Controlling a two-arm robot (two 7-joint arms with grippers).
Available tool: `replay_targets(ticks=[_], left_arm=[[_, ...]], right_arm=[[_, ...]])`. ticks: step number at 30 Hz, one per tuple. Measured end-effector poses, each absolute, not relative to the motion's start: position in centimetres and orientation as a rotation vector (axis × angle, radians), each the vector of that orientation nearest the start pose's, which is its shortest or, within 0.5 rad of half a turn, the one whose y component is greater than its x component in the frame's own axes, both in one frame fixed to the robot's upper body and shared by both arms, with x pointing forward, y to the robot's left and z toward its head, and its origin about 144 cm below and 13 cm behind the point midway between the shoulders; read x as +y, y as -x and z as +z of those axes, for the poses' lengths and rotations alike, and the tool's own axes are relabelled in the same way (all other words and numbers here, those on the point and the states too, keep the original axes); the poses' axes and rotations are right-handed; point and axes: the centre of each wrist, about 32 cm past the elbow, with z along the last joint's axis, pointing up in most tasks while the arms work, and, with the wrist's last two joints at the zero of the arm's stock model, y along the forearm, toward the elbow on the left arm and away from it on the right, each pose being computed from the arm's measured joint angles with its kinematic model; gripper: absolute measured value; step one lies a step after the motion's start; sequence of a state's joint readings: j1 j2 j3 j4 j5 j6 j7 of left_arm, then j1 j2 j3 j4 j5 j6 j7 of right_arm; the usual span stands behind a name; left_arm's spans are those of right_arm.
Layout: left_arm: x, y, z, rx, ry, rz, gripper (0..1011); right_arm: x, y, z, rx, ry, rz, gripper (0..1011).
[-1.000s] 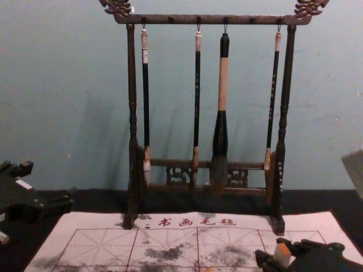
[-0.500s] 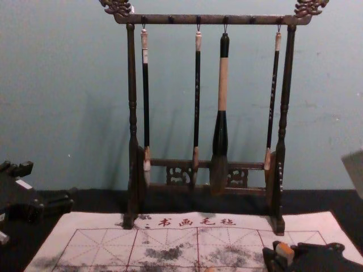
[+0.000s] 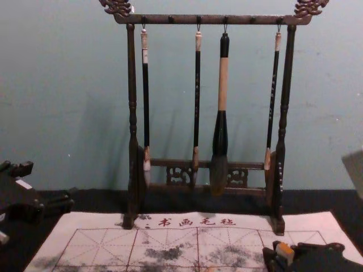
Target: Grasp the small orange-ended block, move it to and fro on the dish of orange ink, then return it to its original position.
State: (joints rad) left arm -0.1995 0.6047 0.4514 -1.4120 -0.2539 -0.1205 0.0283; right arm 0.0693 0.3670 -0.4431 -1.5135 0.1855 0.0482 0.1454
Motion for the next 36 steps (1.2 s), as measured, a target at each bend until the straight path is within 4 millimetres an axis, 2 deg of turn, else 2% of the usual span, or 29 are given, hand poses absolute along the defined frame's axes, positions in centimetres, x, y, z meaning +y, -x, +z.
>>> replay_targets(ticks=[8, 21, 30, 36], left_arm=[[31.0, -48.9, 114.0, -0.285, -0.305, 1.248, 1001], [31.0, -48.9, 114.0, -0.285, -0.304, 1.248, 1001], [31.0, -48.9, 114.0, -0.285, -0.305, 1.248, 1001], [31.0, -48.9, 114.0, -0.285, -0.305, 1.248, 1001]], right_arm=[[-21.5, -45.2, 112.1, 0.025, 0.261, -1.007, 112], [-23.1, -45.4, 115.9, 0.041, 0.242, -0.968, 112], [-23.7, -47.0, 118.5, 0.014, 0.226, -0.91, 112], [-23.2, -48.4, 119.0, 0.014, 0.226, -0.861, 112]])
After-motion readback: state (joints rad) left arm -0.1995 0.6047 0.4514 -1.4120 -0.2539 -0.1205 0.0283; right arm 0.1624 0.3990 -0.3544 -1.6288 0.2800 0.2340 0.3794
